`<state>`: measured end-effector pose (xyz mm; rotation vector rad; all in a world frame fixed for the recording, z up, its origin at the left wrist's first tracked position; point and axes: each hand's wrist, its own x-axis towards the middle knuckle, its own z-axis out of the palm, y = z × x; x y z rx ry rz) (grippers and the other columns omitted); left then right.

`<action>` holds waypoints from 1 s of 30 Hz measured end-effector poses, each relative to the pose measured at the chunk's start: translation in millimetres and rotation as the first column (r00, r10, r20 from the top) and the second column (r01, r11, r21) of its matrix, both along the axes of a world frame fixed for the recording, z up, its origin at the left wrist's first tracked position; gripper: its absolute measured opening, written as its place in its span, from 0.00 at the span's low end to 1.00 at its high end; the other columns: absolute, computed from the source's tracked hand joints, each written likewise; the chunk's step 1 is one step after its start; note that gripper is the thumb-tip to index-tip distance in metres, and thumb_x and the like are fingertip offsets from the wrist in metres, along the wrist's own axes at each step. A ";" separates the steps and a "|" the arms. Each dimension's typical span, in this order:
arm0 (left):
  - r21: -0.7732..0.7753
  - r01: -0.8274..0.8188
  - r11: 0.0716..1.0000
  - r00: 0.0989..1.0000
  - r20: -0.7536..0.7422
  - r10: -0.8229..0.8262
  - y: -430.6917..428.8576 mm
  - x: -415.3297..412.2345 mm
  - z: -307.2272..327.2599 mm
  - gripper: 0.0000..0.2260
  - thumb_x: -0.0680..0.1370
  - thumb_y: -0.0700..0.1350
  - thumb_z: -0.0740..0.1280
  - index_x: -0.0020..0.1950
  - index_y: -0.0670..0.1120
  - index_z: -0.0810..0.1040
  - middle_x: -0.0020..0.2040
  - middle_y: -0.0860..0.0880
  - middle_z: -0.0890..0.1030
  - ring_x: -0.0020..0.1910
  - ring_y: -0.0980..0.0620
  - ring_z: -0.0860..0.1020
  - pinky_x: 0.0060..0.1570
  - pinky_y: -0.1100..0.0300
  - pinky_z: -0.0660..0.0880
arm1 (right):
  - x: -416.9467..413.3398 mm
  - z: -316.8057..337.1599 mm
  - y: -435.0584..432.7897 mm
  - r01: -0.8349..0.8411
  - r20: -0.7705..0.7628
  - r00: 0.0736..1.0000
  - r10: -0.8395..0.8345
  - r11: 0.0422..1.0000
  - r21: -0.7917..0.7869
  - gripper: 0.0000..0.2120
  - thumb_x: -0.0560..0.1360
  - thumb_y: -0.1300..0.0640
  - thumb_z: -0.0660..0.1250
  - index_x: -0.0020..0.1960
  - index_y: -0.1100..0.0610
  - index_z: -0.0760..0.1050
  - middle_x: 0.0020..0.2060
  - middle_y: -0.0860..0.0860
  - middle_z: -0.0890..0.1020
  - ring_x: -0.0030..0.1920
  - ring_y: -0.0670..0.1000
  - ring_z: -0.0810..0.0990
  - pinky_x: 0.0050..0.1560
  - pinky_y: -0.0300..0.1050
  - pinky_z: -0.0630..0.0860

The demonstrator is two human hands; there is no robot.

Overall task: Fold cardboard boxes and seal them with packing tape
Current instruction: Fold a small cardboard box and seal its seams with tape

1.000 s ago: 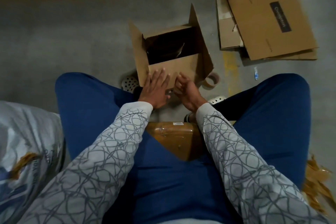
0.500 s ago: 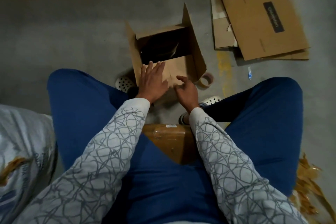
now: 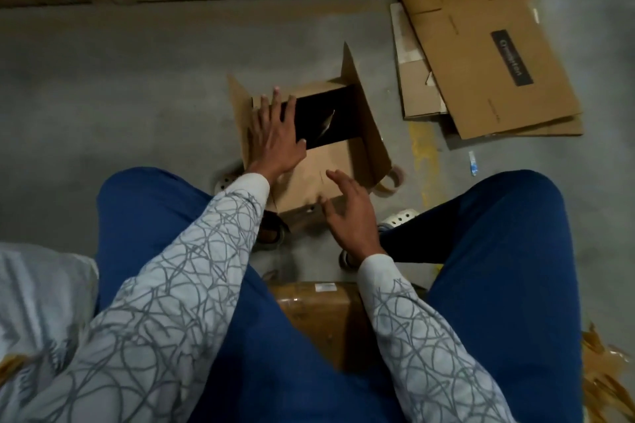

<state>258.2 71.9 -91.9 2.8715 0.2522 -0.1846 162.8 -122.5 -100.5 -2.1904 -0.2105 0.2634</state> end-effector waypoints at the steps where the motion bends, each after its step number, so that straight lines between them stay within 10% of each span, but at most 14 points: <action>1: 0.034 0.001 0.999 1.000 -0.010 -0.001 3.3 9.5 -1.9 0.43 0.77 0.54 0.69 0.84 0.47 0.47 0.83 0.41 0.42 0.81 0.36 0.42 0.78 0.39 0.42 | 1.3 -2.0 -0.8 -0.003 -0.005 1.000 0.003 1.000 -0.005 0.23 0.79 0.55 0.68 0.74 0.50 0.71 0.73 0.52 0.72 0.73 0.53 0.68 0.72 0.50 0.67; 9: -0.051 0.062 0.997 0.897 -0.436 -0.078 10.0 8.2 -44.2 0.44 0.78 0.58 0.66 0.84 0.47 0.43 0.84 0.47 0.45 0.82 0.38 0.46 0.77 0.35 0.42 | 18.1 -8.3 -3.1 0.045 -0.123 0.991 -0.049 0.998 -0.035 0.26 0.78 0.55 0.68 0.76 0.50 0.69 0.75 0.54 0.70 0.75 0.56 0.66 0.74 0.53 0.66; 14: 0.034 0.136 0.990 0.922 -0.370 -0.114 7.9 -2.9 -49.3 0.37 0.82 0.59 0.60 0.84 0.46 0.46 0.84 0.46 0.47 0.81 0.36 0.48 0.77 0.36 0.45 | 16.9 -5.2 -4.4 0.041 -0.112 0.993 -0.047 0.997 -0.058 0.26 0.78 0.58 0.68 0.76 0.51 0.69 0.76 0.55 0.69 0.76 0.56 0.65 0.75 0.54 0.65; 20: 0.275 0.095 0.957 0.995 -0.046 -0.086 -13.1 -40.7 -17.7 0.33 0.82 0.56 0.59 0.83 0.46 0.53 0.83 0.42 0.51 0.81 0.35 0.46 0.77 0.34 0.41 | 18.9 25.1 -5.2 0.288 0.407 0.872 -0.271 0.957 0.019 0.25 0.71 0.68 0.67 0.68 0.59 0.75 0.68 0.57 0.73 0.69 0.55 0.69 0.71 0.47 0.66; 23: 0.047 -0.335 0.941 0.924 0.212 0.318 -26.9 -62.3 3.3 0.41 0.77 0.53 0.67 0.83 0.46 0.48 0.82 0.37 0.44 0.81 0.33 0.44 0.77 0.36 0.41 | 27.4 24.7 -10.8 0.376 0.270 0.893 -0.361 0.927 -0.006 0.30 0.73 0.62 0.68 0.75 0.57 0.68 0.73 0.57 0.68 0.73 0.56 0.64 0.74 0.54 0.64; 26: -0.425 -0.684 0.593 0.676 -0.065 0.734 -20.1 -73.5 14.3 0.44 0.79 0.48 0.68 0.83 0.45 0.39 0.82 0.36 0.46 0.80 0.34 0.54 0.78 0.43 0.55 | 32.1 18.0 -19.6 0.322 0.063 0.945 -0.320 0.947 -0.012 0.34 0.75 0.61 0.69 0.79 0.57 0.62 0.74 0.57 0.68 0.74 0.57 0.64 0.76 0.54 0.63; 28: -0.486 -0.737 0.469 0.631 -0.249 0.735 -12.4 -79.6 13.5 0.40 0.81 0.44 0.64 0.83 0.44 0.41 0.80 0.38 0.61 0.75 0.37 0.66 0.72 0.47 0.67 | 31.5 14.4 -20.8 0.251 0.029 0.968 -0.250 0.968 -0.027 0.33 0.76 0.63 0.68 0.79 0.59 0.63 0.73 0.57 0.71 0.74 0.57 0.67 0.76 0.48 0.61; 30: -0.480 -0.655 0.583 0.735 -0.228 0.639 -15.2 -85.8 12.6 0.35 0.80 0.42 0.63 0.84 0.46 0.49 0.76 0.40 0.69 0.73 0.39 0.70 0.70 0.50 0.69 | 27.8 13.3 -17.6 0.184 0.004 0.983 -0.184 0.982 -0.031 0.33 0.76 0.63 0.67 0.79 0.59 0.62 0.74 0.57 0.71 0.74 0.57 0.68 0.76 0.48 0.61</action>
